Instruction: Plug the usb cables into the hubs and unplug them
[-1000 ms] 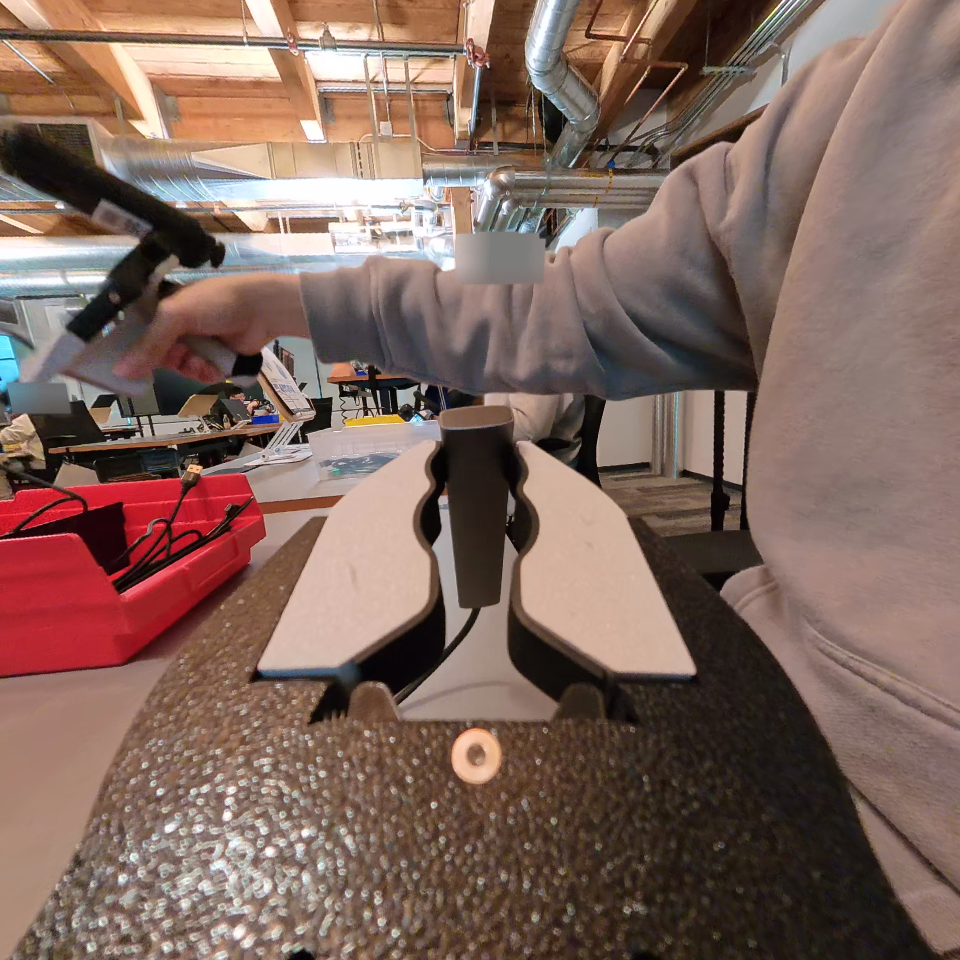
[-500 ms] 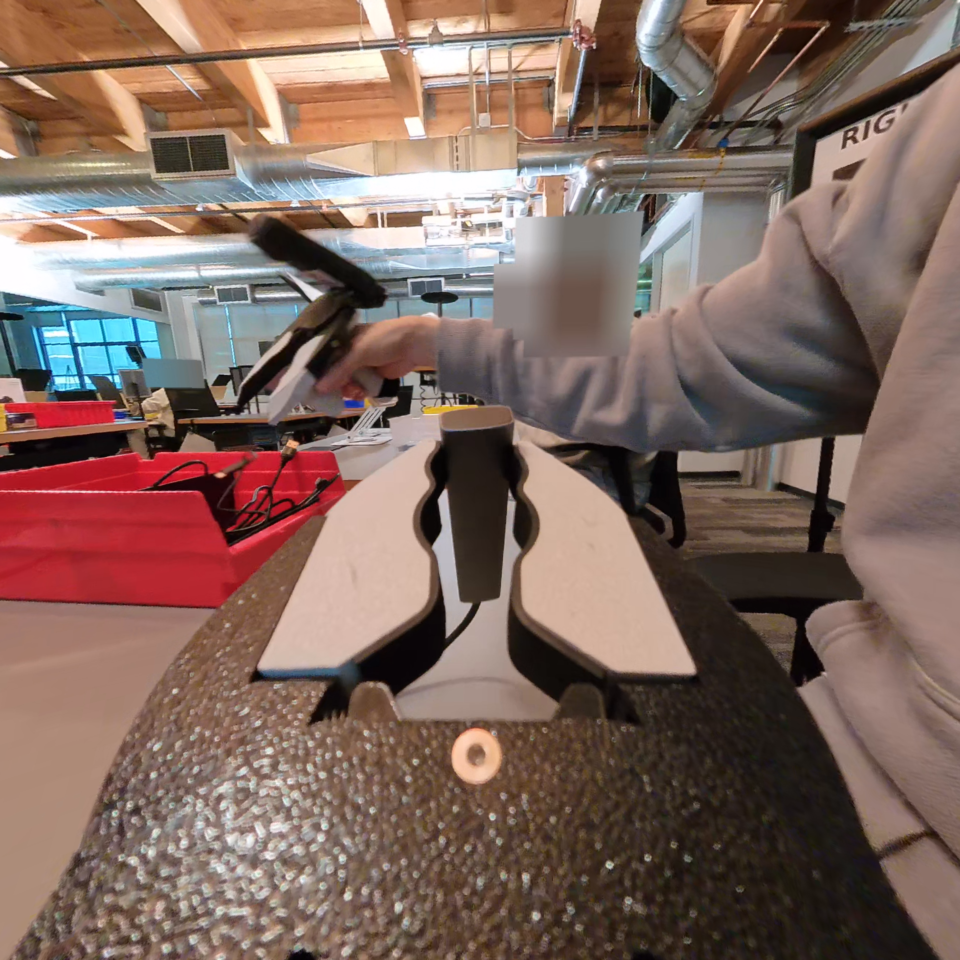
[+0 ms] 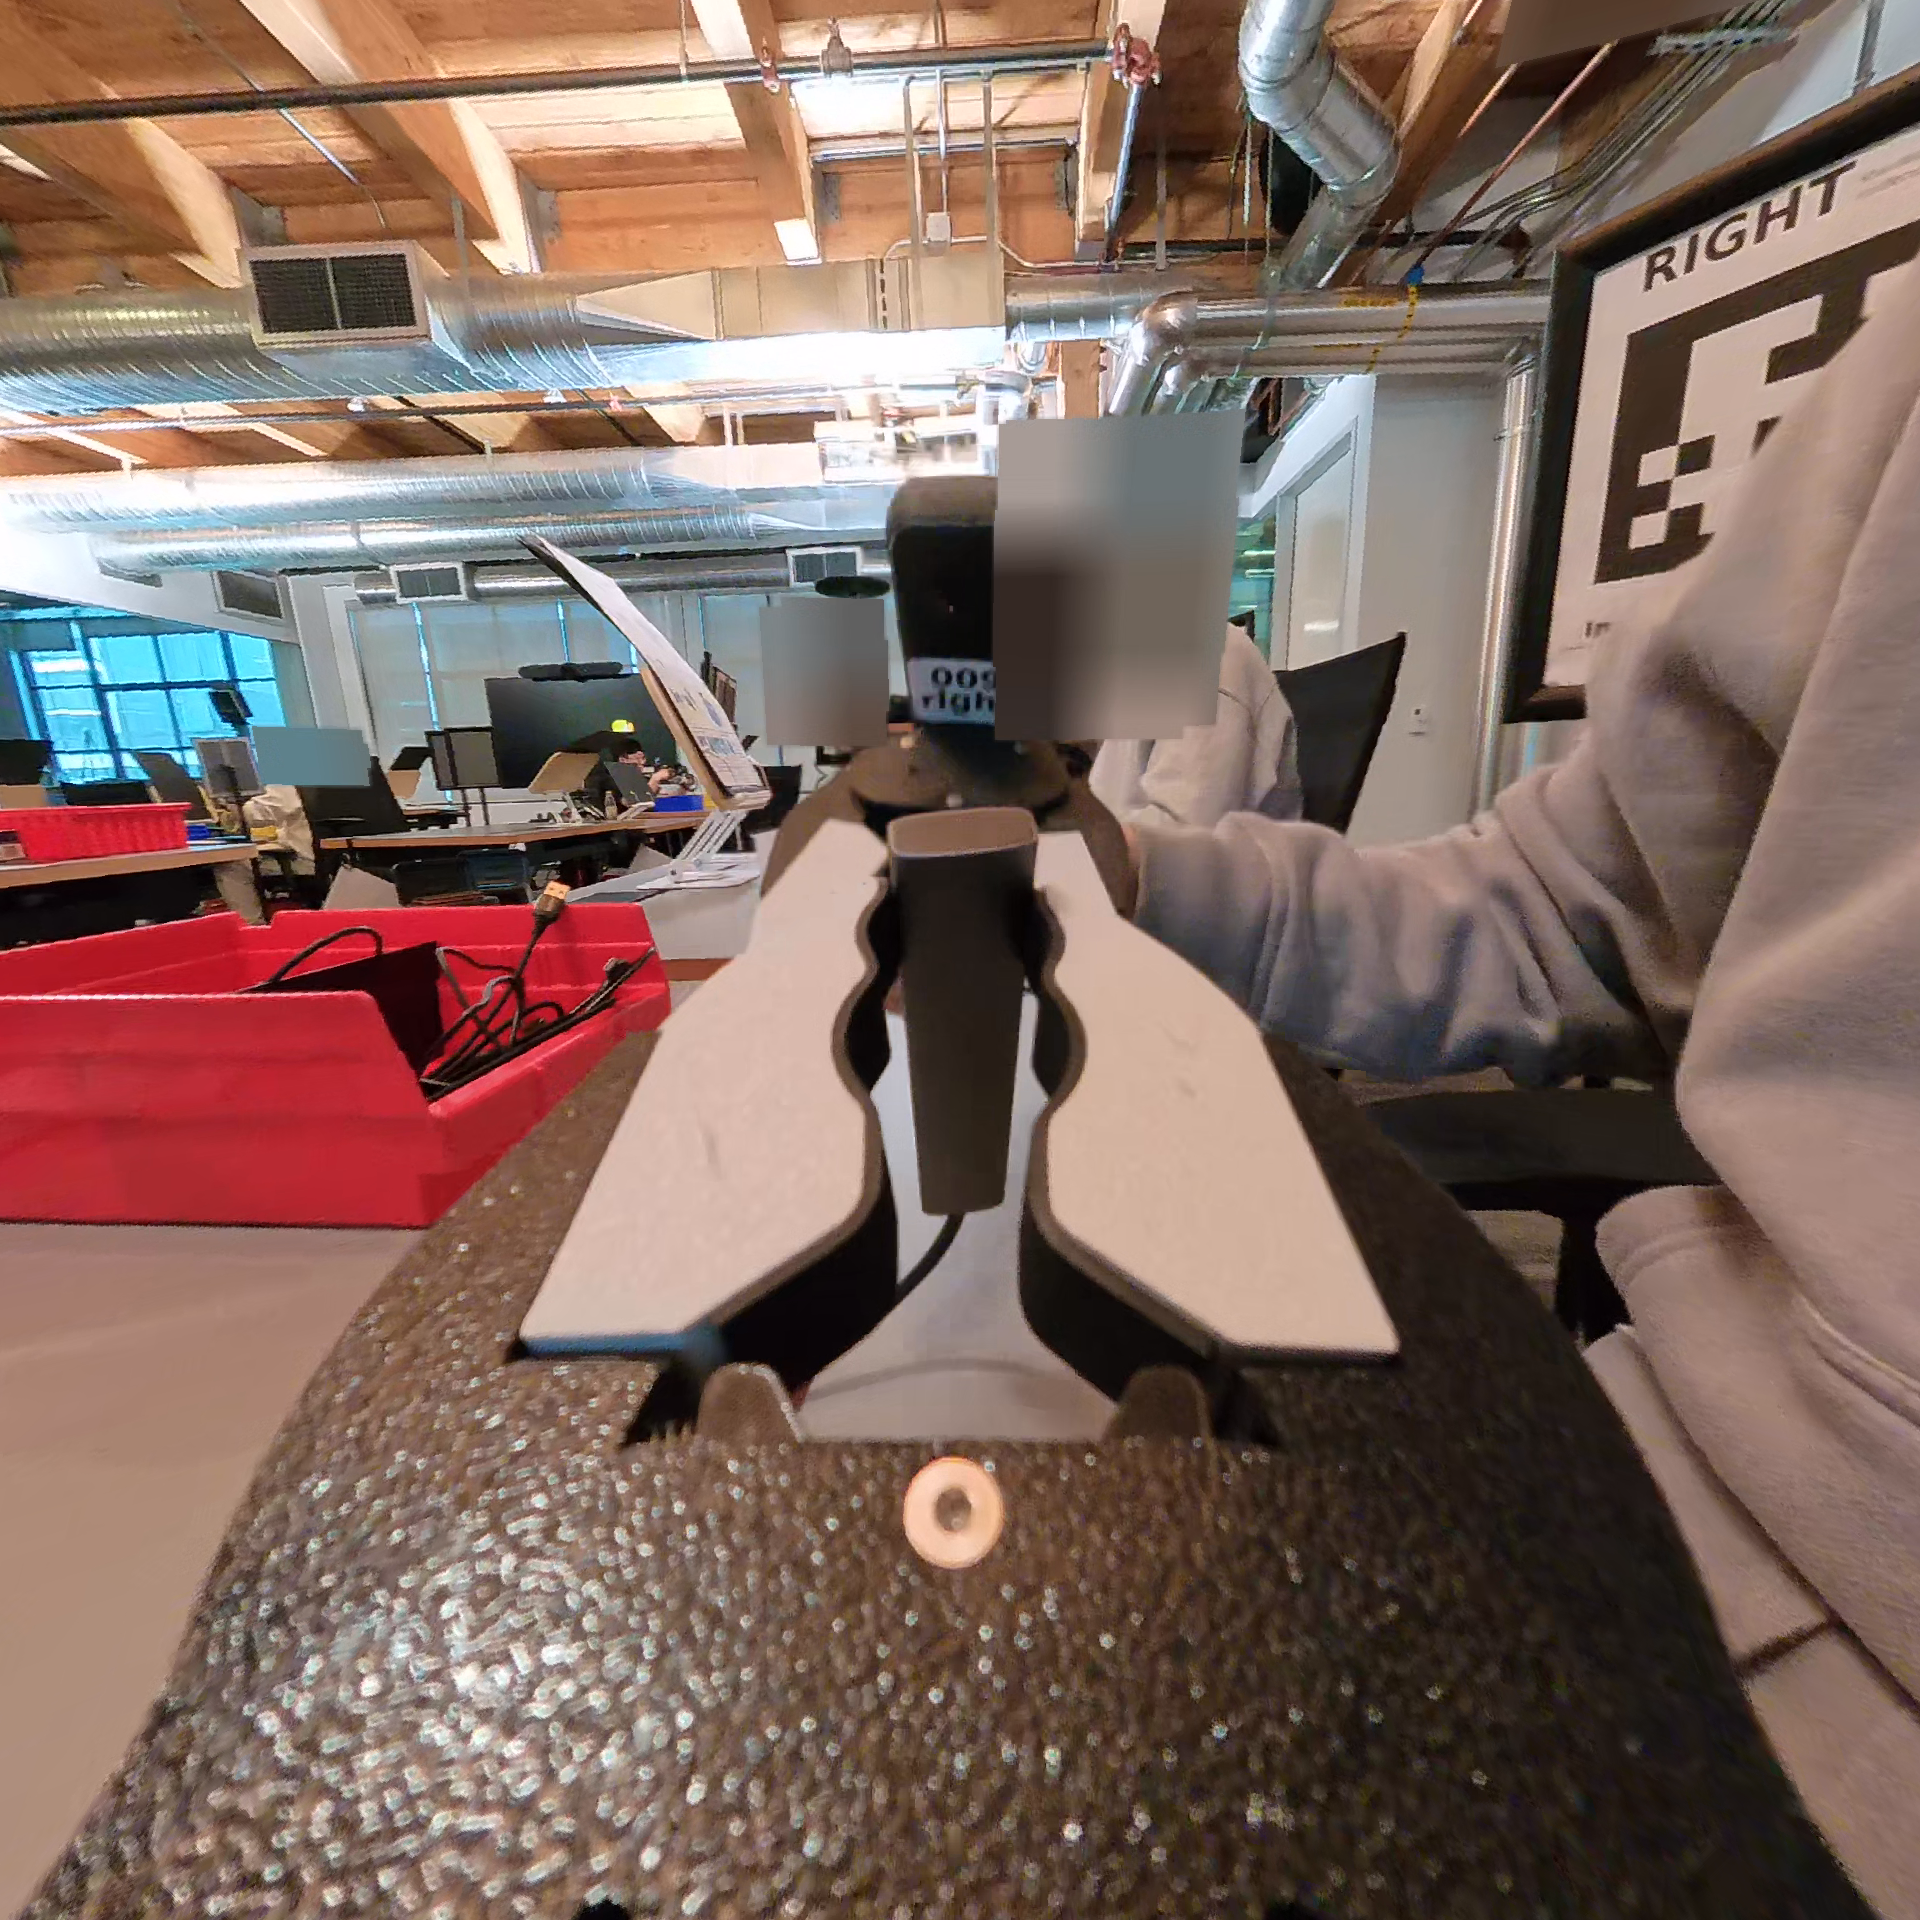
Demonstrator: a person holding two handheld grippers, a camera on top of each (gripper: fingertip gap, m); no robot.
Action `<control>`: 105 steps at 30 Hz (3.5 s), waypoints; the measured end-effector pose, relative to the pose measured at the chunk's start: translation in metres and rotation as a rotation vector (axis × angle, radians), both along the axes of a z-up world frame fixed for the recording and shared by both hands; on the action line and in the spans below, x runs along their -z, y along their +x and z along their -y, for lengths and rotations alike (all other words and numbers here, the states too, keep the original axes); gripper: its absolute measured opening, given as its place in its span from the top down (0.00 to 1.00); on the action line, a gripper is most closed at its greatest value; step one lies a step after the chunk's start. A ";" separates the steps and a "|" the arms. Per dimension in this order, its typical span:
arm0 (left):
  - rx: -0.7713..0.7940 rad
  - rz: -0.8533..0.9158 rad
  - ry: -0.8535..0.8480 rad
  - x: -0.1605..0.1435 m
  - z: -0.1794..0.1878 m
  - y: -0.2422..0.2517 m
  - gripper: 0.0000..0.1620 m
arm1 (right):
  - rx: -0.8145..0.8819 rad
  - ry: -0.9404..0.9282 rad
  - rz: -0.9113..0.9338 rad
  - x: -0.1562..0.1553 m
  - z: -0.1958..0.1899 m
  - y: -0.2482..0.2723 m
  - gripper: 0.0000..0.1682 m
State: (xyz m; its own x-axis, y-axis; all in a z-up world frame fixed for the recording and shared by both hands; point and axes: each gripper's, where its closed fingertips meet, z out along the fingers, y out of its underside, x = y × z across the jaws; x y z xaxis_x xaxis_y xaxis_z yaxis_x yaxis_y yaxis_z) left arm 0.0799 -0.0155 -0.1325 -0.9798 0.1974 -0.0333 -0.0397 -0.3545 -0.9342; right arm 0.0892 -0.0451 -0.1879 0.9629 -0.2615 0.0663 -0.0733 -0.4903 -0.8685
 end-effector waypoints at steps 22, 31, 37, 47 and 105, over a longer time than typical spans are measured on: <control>-0.265 0.009 -0.035 0.001 0.003 0.025 0.59 | 0.310 -0.326 0.411 -0.155 0.129 0.140 0.87; -0.252 -0.030 -0.042 0.001 0.000 0.028 0.67 | 0.425 -0.113 0.090 -0.141 0.191 0.256 0.86; -0.211 -0.051 -0.030 0.003 0.003 0.025 0.69 | 0.546 -0.058 -0.010 -0.102 0.216 0.294 0.87; -0.181 -0.051 -0.002 0.006 0.009 0.023 0.69 | 0.865 -0.308 -0.155 -0.034 0.299 0.290 0.67; -0.732 -0.020 1.016 0.096 -0.072 0.086 0.96 | 1.063 0.235 0.214 -0.089 0.192 0.062 0.58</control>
State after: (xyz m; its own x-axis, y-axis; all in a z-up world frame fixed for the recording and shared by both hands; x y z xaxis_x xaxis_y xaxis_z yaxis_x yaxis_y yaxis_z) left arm 0.1663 0.0567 -0.2289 -0.8689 -0.4652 -0.1690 -0.1550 0.5801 -0.7997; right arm 0.1508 -0.2373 -0.0989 0.2155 -0.9755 0.0444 -0.1964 -0.0878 -0.9766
